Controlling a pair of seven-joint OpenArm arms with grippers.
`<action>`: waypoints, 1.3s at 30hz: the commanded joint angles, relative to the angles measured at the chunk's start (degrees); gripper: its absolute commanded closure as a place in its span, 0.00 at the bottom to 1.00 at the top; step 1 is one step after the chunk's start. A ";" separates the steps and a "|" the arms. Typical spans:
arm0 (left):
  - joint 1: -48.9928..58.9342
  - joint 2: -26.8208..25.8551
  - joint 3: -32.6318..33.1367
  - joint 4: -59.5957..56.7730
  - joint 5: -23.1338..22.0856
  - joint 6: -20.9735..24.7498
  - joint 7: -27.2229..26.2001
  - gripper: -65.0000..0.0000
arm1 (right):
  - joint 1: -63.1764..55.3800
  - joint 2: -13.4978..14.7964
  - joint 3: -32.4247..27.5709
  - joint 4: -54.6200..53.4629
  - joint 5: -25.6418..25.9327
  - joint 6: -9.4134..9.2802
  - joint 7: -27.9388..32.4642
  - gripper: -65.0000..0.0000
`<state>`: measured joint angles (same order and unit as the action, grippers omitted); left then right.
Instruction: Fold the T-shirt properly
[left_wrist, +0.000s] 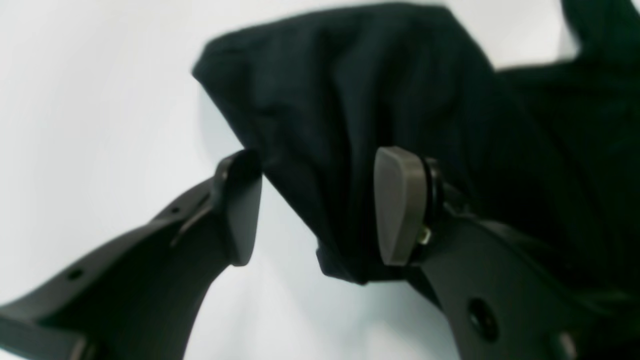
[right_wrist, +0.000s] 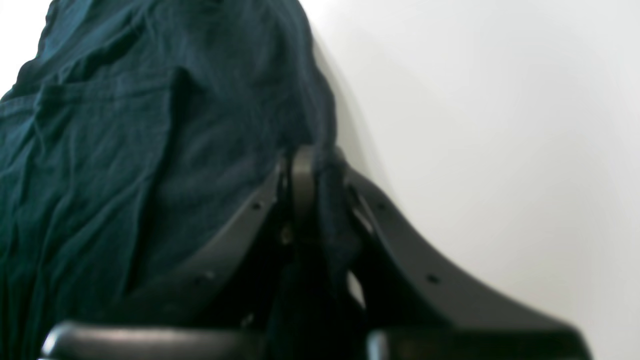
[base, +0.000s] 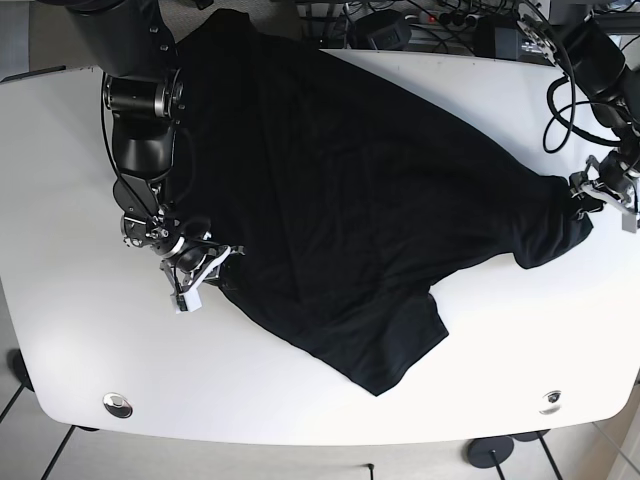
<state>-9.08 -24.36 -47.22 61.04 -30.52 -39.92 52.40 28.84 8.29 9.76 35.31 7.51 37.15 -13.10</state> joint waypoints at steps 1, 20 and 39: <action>-1.60 -1.71 -1.53 -2.27 -0.55 -0.08 -0.93 0.49 | 1.36 0.36 0.04 0.87 -0.26 0.17 -0.30 0.97; -9.60 -2.50 8.76 -20.11 -0.38 1.81 -14.38 0.49 | 1.27 0.28 0.04 0.87 -0.26 0.17 -0.22 0.97; -1.95 -3.11 11.31 13.38 0.41 -0.08 -12.18 1.00 | -11.39 0.36 7.87 25.22 -0.17 0.44 -9.71 0.97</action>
<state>-10.13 -25.96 -35.62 73.41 -29.12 -39.86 41.10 15.66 8.10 17.43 59.42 6.37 37.52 -24.45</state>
